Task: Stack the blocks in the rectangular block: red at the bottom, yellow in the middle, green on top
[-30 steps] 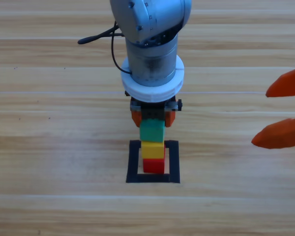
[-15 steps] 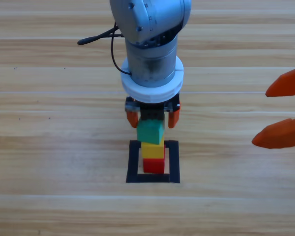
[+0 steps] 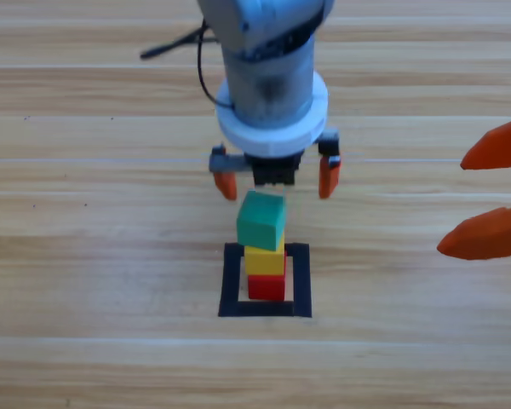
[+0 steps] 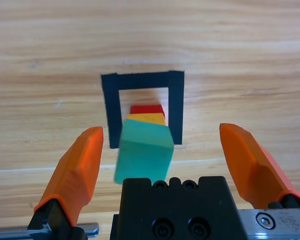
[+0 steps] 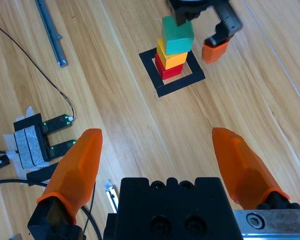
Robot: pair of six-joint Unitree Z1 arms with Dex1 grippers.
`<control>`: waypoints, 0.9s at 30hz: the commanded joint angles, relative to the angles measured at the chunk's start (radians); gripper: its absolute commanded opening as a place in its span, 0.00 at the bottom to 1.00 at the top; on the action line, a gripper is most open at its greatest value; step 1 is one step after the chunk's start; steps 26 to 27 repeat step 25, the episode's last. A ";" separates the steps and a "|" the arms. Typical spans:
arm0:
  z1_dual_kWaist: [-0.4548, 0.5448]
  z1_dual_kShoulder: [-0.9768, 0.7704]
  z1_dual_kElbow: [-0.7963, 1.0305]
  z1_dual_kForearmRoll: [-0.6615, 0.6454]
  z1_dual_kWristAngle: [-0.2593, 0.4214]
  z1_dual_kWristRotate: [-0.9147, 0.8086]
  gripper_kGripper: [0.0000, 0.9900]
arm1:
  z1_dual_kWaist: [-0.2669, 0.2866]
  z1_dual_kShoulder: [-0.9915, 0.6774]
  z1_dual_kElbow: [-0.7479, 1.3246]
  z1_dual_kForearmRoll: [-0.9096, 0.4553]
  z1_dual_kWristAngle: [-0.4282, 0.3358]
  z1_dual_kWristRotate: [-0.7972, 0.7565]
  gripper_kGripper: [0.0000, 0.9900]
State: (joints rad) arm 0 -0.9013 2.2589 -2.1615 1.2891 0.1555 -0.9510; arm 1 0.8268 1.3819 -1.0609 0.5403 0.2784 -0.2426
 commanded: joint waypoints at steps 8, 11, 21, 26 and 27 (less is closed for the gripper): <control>-0.123 -0.581 0.776 -0.536 0.173 0.250 1.00 | -0.028 0.051 -0.036 0.044 -0.033 -0.015 0.98; -0.208 -0.639 0.990 -0.794 0.133 0.431 1.00 | -0.029 0.049 -0.048 0.055 -0.041 -0.017 0.98; -0.269 -0.726 1.184 -1.005 0.056 0.595 1.00 | -0.028 0.058 -0.051 0.063 -0.038 -0.027 0.98; -0.269 -0.745 1.187 -1.001 0.053 0.595 1.00 | -0.029 0.062 -0.050 0.063 -0.038 -0.027 0.98; -0.269 -0.745 1.187 -1.001 0.053 0.595 1.00 | -0.029 0.062 -0.050 0.063 -0.038 -0.027 0.98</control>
